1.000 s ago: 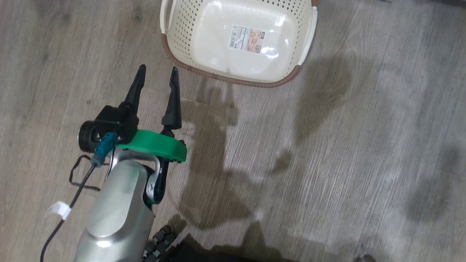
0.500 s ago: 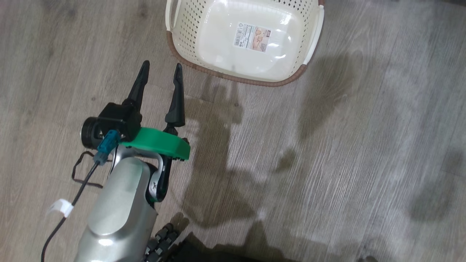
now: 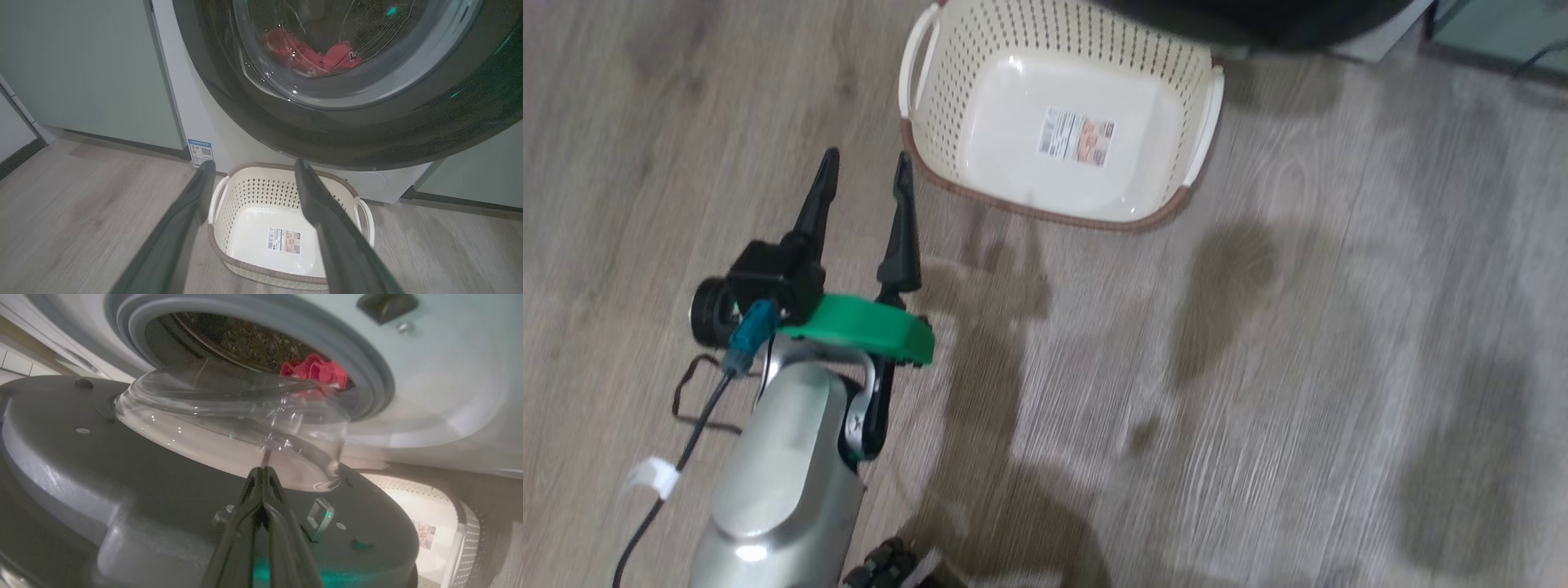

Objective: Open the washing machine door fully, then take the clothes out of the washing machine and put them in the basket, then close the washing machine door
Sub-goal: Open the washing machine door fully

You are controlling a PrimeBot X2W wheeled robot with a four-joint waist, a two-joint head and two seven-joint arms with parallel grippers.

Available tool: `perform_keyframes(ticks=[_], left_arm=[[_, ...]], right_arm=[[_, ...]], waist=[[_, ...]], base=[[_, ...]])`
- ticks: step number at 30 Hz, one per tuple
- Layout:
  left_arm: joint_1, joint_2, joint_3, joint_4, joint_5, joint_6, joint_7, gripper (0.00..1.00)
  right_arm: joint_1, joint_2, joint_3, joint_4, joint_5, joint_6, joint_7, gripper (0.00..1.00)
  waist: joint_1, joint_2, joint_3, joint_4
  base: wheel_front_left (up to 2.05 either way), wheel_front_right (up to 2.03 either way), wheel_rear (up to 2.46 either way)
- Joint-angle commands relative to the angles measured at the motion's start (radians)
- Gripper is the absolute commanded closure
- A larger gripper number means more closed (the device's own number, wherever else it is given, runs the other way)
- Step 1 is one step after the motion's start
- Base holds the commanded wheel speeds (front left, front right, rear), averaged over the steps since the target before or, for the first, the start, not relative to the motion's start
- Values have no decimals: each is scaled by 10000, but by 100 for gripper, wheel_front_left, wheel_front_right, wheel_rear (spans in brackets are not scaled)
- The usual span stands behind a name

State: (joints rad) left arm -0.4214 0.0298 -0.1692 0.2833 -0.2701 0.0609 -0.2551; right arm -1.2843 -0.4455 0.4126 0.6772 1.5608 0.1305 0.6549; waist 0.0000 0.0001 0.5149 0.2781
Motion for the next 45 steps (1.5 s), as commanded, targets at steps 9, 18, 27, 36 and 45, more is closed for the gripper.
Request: perform_keyframes(ticks=[9,18,27,36,45], left_arm=[[850,204,877,48,447,-207,-67,0],[1503,204,954,165,642,-298,-67,0],[2018,204,953,284,855,-401,-67,0],[2256,204,862,378,1021,-520,-67,0],[2154,204,1018,515,1091,-591,-67,0]], right_arm=[[1954,699,253,-986,498,2,360,100],[3499,1176,326,-1205,717,2,535,100],[4544,1723,276,-1262,788,2,655,100],[5294,2191,198,-1251,734,2,658,100],[5799,2971,361,-1217,505,2,523,100]], waist=[[0,-1,-1481,-9],[0,-1,-2709,296],[0,-1,-3633,782],[0,-1,-4167,1517],[0,-1,-4456,2256]], base=[[0,0,0],[0,0,0],[0,0,0],[0,0,0],[0,0,0]])
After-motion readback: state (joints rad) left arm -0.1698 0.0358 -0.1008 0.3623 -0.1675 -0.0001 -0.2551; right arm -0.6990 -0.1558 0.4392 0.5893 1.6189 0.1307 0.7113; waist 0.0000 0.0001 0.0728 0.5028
